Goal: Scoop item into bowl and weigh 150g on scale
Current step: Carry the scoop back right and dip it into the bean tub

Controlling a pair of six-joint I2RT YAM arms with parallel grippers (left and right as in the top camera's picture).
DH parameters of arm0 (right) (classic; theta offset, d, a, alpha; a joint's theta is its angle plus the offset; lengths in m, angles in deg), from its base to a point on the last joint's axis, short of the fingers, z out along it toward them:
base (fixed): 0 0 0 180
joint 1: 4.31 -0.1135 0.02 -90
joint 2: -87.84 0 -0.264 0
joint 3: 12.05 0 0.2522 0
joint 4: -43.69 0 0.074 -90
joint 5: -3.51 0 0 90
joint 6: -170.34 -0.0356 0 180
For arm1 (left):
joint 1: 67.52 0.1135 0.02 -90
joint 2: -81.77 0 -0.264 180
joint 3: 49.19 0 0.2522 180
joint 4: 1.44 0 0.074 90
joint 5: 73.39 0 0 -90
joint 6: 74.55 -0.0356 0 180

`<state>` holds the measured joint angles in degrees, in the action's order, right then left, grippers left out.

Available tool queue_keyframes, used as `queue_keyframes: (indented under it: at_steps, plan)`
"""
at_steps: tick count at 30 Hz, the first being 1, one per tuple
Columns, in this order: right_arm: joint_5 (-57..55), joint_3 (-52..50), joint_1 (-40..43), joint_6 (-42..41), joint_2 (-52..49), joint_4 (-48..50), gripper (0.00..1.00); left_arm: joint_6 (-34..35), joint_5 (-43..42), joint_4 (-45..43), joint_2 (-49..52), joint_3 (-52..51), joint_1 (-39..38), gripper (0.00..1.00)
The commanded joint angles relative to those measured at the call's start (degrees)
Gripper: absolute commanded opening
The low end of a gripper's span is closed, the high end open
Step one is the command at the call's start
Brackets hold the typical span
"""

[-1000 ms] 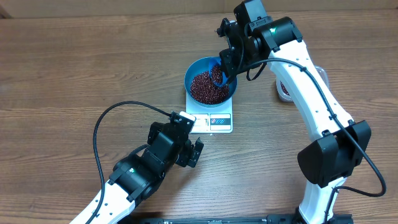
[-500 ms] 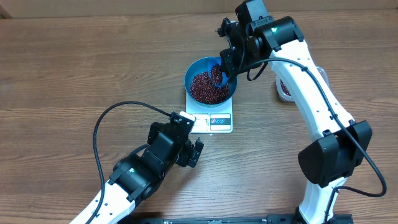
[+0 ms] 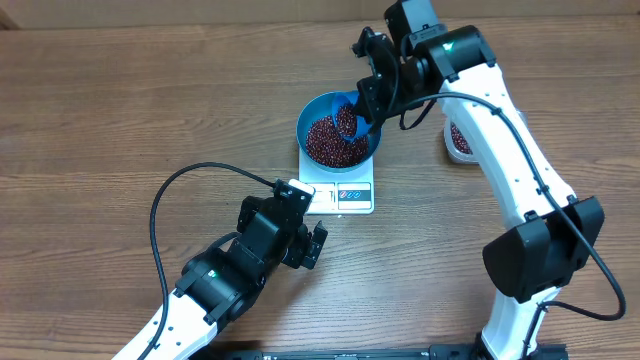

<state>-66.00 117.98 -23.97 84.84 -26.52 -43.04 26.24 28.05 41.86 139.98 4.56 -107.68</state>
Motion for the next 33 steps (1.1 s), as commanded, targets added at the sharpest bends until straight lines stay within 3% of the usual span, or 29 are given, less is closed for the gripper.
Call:
queue_keyframes:
  at_steps: [1,13,21,26,30,33]
  plan:
    - [6.3,2.0,3.3,0.0,2.7,0.2,0.04,1.0,1.0,0.0,0.3,-0.4,-0.3,1.00]
    - [25.4,2.0,15.3,8.1,3.3,-4.6,0.04,1.0,1.0,0.0,0.3,-0.4,-0.4,1.00]
    - [31.7,2.0,27.7,13.1,4.2,-10.1,0.04,1.0,1.0,0.0,0.3,-0.4,-0.4,0.99]
    - [27.3,2.0,35.0,13.8,4.3,-12.1,0.04,1.0,1.0,0.0,0.3,-0.4,-0.3,1.00]
    - [18.3,2.0,38.1,13.7,4.3,-12.8,0.04,1.0,1.0,0.0,0.3,-0.4,-0.3,1.00]
    - [6.9,2.0,38.1,9.0,4.3,-11.8,0.04,1.0,1.0,0.0,0.3,-0.4,-0.3,0.99]
